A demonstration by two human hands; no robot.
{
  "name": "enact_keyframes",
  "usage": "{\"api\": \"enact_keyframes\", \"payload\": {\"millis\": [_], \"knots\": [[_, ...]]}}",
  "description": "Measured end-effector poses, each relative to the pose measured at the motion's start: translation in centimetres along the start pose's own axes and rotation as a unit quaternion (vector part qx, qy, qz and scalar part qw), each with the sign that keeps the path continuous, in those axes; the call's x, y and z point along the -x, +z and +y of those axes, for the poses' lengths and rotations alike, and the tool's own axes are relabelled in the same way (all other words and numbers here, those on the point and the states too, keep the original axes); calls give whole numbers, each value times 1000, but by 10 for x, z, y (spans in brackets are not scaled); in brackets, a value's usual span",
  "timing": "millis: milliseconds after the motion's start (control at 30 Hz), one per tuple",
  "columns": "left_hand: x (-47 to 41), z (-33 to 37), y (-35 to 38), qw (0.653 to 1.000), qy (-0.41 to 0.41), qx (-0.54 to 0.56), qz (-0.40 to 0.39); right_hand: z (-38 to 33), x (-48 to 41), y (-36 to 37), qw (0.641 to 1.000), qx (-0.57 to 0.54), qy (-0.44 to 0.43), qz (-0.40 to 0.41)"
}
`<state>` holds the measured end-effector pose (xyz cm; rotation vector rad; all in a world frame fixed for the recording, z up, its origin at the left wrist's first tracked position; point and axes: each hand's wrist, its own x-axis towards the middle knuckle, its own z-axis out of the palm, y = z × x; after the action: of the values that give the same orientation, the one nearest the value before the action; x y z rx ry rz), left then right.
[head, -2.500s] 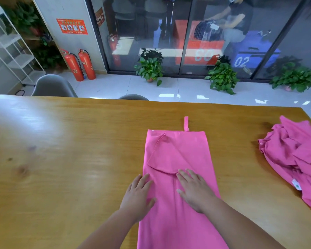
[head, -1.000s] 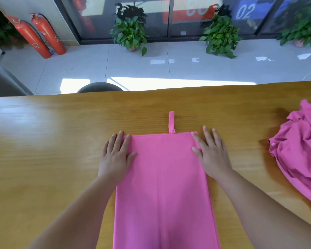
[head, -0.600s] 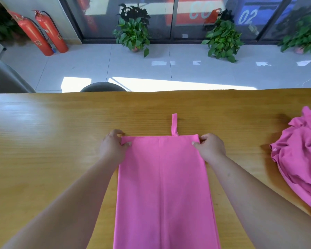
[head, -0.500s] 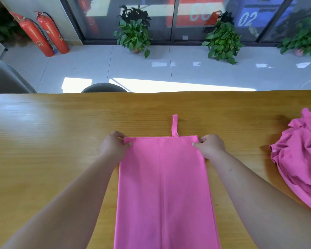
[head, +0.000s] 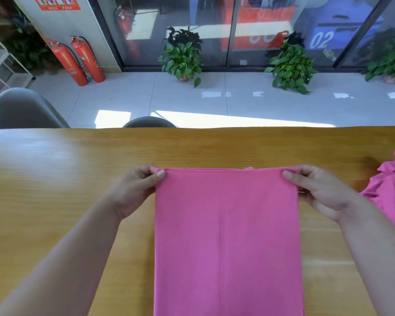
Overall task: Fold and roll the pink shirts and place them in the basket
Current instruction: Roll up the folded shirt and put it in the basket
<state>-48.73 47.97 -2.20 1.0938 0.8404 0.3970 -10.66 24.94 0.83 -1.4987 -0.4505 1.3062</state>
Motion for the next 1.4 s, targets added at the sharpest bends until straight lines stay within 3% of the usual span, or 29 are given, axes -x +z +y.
{"api": "enact_keyframes", "payload": {"millis": [100, 200, 233, 367, 400, 467, 500, 633, 767, 867, 933, 1000, 1100, 1200, 1300, 1400], "knots": [[4, 5, 0, 1000, 3, 1, 7, 2, 8, 5, 994, -101, -4, -34], [-6, -8, 3, 965, -33, -252, 63, 29, -9, 17, 996, 48, 55, 48], [-8, -9, 5, 955, -44, -286, 64, 30, -13, 19, 994, 71, 53, 67], [-2, -1, 7, 991, 1, -127, 44, 25, -14, 8, 996, -71, -9, 54], [0, -4, 5, 985, 2, -166, 52, 28, -10, 9, 997, -58, -2, 49], [-1, -15, 1, 960, -20, -275, 47, 39, -8, 10, 995, 72, 30, 62], [-3, -19, 0, 960, -28, -275, 48, 43, -8, 10, 992, 102, 31, 71], [-15, -11, 6, 980, 28, -157, 119, 31, -24, 3, 993, 5, -40, 109], [-33, -27, 17, 963, 0, -217, 159, 53, -47, 2, 982, 91, -45, 157], [-48, -46, 22, 939, -7, -254, 234, 73, -66, 1, 967, 140, -54, 208], [-51, -62, 28, 907, -19, -293, 300, 86, -69, 6, 941, 219, -65, 248], [-47, -81, 39, 861, -19, -384, 333, 102, -64, 17, 888, 336, -69, 307], [-23, -119, 71, 807, 60, -528, 258, 138, -40, 42, 804, 478, -133, 328], [16, -164, 108, 752, 136, -634, 123, 184, 0, 82, 749, 597, -192, 215], [36, -192, 108, 717, 139, -680, 68, 218, 24, 97, 683, 706, -168, 82], [27, -186, 91, 696, 123, -704, 77, 212, 11, 87, 684, 709, -142, 98]]}}
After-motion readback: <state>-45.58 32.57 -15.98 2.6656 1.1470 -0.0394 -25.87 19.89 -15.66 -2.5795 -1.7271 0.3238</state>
